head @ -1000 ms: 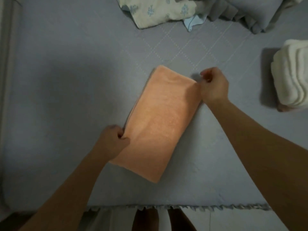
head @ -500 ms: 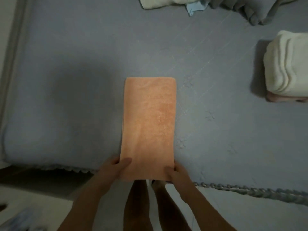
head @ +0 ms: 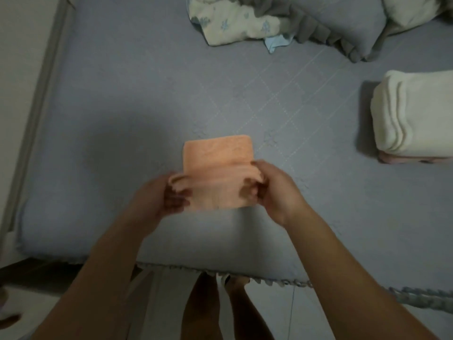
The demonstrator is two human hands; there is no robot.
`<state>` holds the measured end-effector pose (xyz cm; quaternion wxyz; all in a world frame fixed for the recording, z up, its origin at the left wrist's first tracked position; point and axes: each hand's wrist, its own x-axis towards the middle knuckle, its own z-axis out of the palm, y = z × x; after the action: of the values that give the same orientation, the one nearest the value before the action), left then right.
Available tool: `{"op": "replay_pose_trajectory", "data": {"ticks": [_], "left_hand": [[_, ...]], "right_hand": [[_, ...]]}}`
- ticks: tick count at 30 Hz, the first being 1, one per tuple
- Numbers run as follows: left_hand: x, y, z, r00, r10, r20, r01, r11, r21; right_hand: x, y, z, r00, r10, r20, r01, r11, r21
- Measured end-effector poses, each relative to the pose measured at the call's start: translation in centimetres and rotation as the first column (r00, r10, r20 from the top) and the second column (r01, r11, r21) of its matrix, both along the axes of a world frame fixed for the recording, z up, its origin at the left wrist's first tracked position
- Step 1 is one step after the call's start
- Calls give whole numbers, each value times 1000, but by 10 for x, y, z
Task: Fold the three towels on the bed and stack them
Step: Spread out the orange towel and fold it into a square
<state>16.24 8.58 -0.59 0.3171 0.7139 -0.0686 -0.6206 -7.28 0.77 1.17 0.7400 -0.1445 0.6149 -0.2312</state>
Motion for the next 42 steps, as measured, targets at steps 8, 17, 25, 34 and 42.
{"op": "replay_pose_trajectory", "data": {"ticks": [8,17,25,34,42], "left_hand": [[21,-48,-71,812,-341,473,411,910,-49],[4,-34,-74,901,-168,399,252,953,-170],[2,-32,-89,904,-152,401,177,984,-27],[12,-11,-78,995,-89,-40,94,988,121],[-67,-60,-23,982,-19,-188,16,1000,-22]], "right_hand": [[5,-35,-70,781,215,-586,-363,920,-147],[24,-22,-73,728,129,-674,-433,848,-305],[28,-39,-100,534,241,-810,-451,892,-31],[6,0,-71,883,344,-319,-305,937,169],[-57,-22,-14,932,184,-312,-191,982,8]]}}
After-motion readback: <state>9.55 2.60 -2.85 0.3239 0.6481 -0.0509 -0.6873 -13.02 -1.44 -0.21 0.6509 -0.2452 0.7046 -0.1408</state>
